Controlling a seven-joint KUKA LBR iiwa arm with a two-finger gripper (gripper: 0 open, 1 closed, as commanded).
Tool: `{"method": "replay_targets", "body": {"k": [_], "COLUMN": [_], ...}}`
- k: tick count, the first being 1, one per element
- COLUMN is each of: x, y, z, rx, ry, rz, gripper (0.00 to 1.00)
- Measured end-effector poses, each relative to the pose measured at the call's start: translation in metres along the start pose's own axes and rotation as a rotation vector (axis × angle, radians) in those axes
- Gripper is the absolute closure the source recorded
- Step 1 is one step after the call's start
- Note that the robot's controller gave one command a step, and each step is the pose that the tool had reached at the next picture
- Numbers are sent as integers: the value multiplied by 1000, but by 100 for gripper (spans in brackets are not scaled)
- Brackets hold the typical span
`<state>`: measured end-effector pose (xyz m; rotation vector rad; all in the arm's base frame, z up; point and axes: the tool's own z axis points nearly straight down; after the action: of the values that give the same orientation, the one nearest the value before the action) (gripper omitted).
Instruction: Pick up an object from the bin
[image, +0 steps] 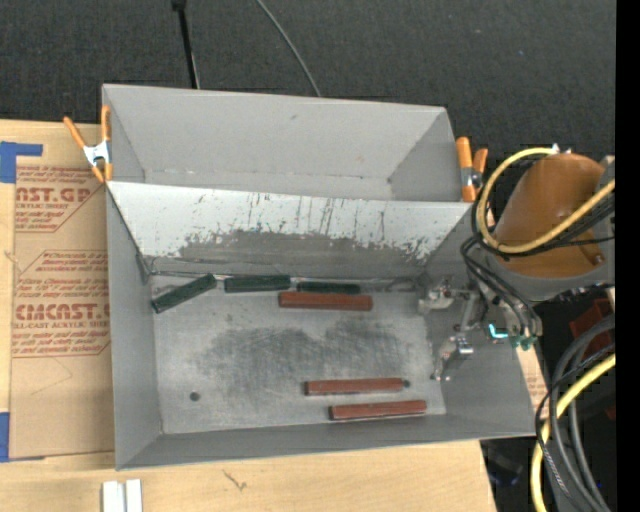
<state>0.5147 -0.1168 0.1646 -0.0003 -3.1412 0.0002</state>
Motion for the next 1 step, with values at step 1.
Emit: {"method": "replay_targets", "body": {"k": [1], "x": [0], "y": [0], "z": [0], "rx": [0], "ry": [-1], "rz": [-1], "gripper": [0]}}
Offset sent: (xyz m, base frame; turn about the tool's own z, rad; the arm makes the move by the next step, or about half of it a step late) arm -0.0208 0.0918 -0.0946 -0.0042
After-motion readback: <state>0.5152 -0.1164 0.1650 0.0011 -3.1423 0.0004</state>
